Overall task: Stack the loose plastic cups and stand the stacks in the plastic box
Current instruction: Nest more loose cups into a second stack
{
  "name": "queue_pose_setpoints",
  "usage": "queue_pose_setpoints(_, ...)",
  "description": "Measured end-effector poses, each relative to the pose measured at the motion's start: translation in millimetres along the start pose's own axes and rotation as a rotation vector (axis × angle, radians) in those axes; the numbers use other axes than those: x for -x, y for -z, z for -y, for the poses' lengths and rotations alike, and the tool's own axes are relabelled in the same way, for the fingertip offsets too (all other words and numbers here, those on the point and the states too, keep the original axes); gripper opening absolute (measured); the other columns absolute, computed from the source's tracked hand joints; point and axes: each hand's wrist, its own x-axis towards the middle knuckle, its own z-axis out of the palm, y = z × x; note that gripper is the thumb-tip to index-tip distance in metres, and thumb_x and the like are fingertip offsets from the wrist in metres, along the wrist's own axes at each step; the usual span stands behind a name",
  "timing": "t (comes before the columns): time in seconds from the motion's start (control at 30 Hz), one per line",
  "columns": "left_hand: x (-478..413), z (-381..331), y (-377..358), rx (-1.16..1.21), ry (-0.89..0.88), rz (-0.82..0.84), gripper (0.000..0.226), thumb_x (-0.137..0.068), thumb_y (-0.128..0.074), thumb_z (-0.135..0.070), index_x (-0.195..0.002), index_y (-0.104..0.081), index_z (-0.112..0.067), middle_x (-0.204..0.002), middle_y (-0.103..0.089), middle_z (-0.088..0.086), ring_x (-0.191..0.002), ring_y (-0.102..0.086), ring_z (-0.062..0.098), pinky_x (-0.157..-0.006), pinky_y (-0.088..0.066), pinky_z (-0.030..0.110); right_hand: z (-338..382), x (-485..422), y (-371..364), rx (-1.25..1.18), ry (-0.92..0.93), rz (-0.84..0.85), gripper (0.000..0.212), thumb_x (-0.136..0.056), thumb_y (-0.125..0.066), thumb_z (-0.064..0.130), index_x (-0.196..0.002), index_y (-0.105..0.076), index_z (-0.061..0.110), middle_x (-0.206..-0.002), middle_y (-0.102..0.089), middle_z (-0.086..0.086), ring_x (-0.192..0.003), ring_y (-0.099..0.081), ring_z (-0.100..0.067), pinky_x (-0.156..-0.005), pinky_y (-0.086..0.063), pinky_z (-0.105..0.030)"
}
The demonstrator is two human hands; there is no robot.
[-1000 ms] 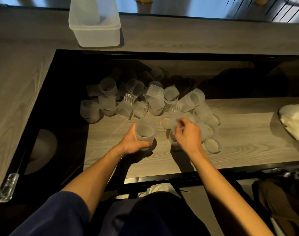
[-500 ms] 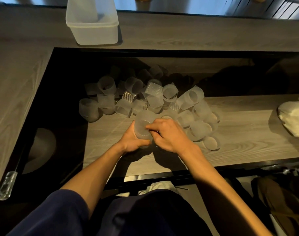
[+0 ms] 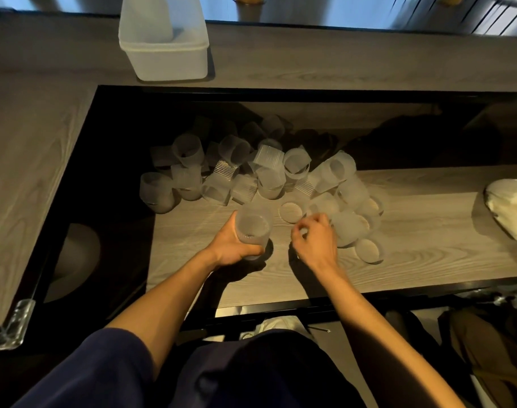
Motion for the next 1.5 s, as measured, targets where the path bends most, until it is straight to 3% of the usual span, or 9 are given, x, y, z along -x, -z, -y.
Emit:
queue_pose_setpoints(0.17,-1,0,5,0.000,-0.015,0.050,0.095,-0.067,-0.092,-0.009,-0.145,-0.038,-0.023,-0.131,-0.053,-0.003,-0.125,-0.051,0.016,-0.100,-0.044,0.029,-7,2,-18,0.250,-0.021,0.387,0.022,-0.089,-0.064,0.015,-0.108,-0.063,0.025,-0.113,-0.069,-0.002,-0.107,-0.065,-0.030,-0.084,-0.052,-0.036)
queue_pose_setpoints(0.3,0,-1,7,0.011,-0.039,0.064,0.101,-0.058,-0.092,-0.021,-0.144,-0.039,-0.022,-0.130,-0.056,-0.003,-0.125,-0.054,0.015,-0.106,-0.046,0.033,14,1,-2,0.159,0.151,0.126,0.016,-0.092,-0.058,0.011,-0.089,-0.049,0.024,-0.082,-0.060,0.002,-0.078,-0.062,-0.024,-0.067,-0.050,-0.037)
queue_pose_setpoints(0.47,-2,0,7,-0.002,-0.039,0.072,0.108,-0.051,-0.089,-0.036,-0.146,-0.038,-0.025,-0.131,-0.056,-0.003,-0.126,-0.054,0.016,-0.107,-0.047,0.038,66,2,44,-0.528,0.285,-0.190,0.015,-0.099,-0.062,0.013,-0.114,-0.059,0.012,-0.076,-0.057,0.008,-0.069,-0.058,-0.005,-0.066,-0.048,-0.020)
queue_pose_setpoints(0.7,-3,1,10,-0.006,-0.017,0.080,0.090,-0.056,-0.092,-0.025,-0.134,-0.049,-0.014,-0.119,-0.064,0.010,-0.109,-0.065,0.027,-0.092,-0.057,0.042,66,-2,35,-0.231,0.828,-0.002,0.012,-0.097,-0.068,0.018,-0.102,-0.077,0.011,-0.094,-0.070,0.003,-0.084,-0.059,-0.008,-0.079,-0.046,-0.025)
queue_pose_setpoints(0.87,-2,1,7,0.006,0.014,0.071,0.064,-0.059,-0.089,-0.015,-0.115,-0.059,-0.003,-0.098,-0.068,0.011,-0.087,-0.066,0.020,-0.075,-0.052,0.035,67,-8,32,-0.159,0.876,0.056,0.015,-0.095,-0.072,0.023,-0.106,-0.079,0.017,-0.093,-0.071,0.001,-0.083,-0.060,-0.015,-0.077,-0.047,-0.029)
queue_pose_setpoints(1.17,1,0,6,0.063,-0.005,0.090,0.054,-0.067,-0.081,0.012,-0.115,-0.059,0.002,-0.090,-0.067,-0.003,-0.081,-0.065,-0.001,-0.074,-0.051,0.017,64,-10,31,-0.178,0.993,0.046,0.011,-0.087,-0.079,0.017,-0.097,-0.082,0.012,-0.087,-0.072,-0.001,-0.078,-0.061,-0.017,-0.069,-0.048,-0.032)
queue_pose_setpoints(1.3,3,-3,12,0.072,0.005,0.085,0.096,-0.057,-0.089,-0.019,-0.141,-0.045,-0.010,-0.123,-0.064,0.007,-0.114,-0.064,0.012,-0.094,-0.054,0.029,51,-9,25,-0.148,0.804,0.264,0.013,-0.090,-0.075,0.024,-0.099,-0.083,0.020,-0.097,-0.074,0.004,-0.090,-0.066,-0.011,-0.084,-0.054,-0.037)
queue_pose_setpoints(1.37,3,-3,12,0.059,0.026,0.083,0.107,-0.052,-0.091,-0.027,-0.146,-0.041,-0.017,-0.130,-0.060,0.004,-0.122,-0.060,0.017,-0.103,-0.052,0.036,48,-8,26,-0.354,0.575,0.378,0.009,-0.091,-0.075,0.018,-0.097,-0.082,0.020,-0.103,-0.072,0.007,-0.097,-0.065,-0.002,-0.090,-0.054,-0.027)
queue_pose_setpoints(1.5,-3,-2,13,0.000,0.033,0.081,0.103,-0.053,-0.093,-0.030,-0.144,-0.044,-0.023,-0.130,-0.059,-0.003,-0.124,-0.056,0.016,-0.111,-0.046,0.045,44,-22,22,-0.767,0.081,-0.004,0.013,-0.096,-0.068,0.011,-0.089,-0.074,0.020,-0.094,-0.070,0.007,-0.089,-0.064,0.001,-0.083,-0.049,-0.017)
